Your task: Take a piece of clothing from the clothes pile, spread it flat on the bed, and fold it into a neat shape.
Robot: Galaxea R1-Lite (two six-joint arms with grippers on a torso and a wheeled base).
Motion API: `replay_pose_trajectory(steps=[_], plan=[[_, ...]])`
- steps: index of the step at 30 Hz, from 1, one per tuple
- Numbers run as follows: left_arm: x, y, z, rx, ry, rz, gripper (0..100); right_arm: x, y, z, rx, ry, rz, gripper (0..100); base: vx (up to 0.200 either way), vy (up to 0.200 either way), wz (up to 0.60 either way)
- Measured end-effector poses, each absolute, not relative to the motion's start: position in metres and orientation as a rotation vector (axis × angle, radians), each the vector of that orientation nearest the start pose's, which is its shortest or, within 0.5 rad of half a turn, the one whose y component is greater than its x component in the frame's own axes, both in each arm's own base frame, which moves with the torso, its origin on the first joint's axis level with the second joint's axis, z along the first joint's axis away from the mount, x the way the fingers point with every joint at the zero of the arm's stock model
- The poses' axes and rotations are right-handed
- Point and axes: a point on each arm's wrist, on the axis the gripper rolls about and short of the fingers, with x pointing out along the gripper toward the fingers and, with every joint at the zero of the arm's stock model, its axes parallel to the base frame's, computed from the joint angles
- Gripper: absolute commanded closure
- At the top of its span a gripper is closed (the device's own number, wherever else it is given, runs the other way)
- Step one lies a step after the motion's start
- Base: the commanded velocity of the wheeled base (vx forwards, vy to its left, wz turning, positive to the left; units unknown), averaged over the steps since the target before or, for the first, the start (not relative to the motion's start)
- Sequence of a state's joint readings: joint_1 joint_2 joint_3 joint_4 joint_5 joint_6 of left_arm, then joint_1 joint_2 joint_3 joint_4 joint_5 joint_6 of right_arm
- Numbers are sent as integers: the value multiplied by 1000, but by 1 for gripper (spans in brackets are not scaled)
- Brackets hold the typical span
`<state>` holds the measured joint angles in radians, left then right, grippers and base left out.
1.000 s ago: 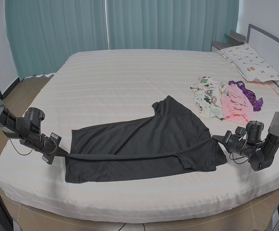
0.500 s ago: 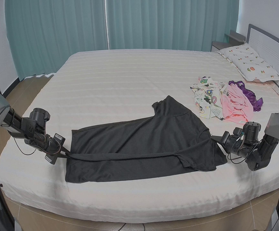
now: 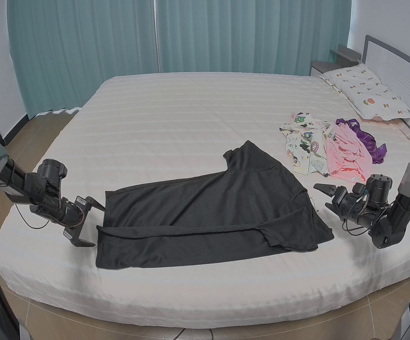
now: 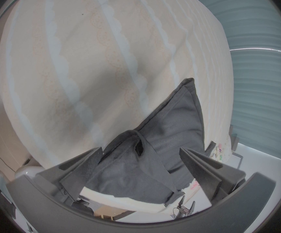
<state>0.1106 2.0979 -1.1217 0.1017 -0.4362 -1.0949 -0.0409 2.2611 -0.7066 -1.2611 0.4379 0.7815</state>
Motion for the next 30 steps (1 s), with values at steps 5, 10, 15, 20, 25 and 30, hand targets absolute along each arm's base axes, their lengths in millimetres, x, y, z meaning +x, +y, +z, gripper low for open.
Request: replay_pose_trajectory(steps=[5, 10, 15, 20, 25, 30], plan=[[336, 43, 86, -1340, 1110, 252, 0, 343, -9, 48, 878, 411, 211, 0, 0, 0, 0], [312, 51, 97, -1378, 1096, 239, 0, 306, -8, 62, 985, 430, 139, 0, 80, -80, 0], [295, 53, 105, -1425, 1107, 175, 0, 277, -7, 69, 1077, 451, 93, 0, 200, -200, 0], [288, 53, 109, -1439, 1105, 150, 0, 267, -6, 68, 1087, 468, 84, 0, 200, -200, 0], [287, 53, 110, -1437, 1100, 151, 0, 265, -2, 65, 1085, 488, 89, 0, 0, 0, 0], [288, 54, 109, -1435, 1101, 153, 0, 262, 2, 61, 1083, 514, 95, 0, 0, 0, 0]])
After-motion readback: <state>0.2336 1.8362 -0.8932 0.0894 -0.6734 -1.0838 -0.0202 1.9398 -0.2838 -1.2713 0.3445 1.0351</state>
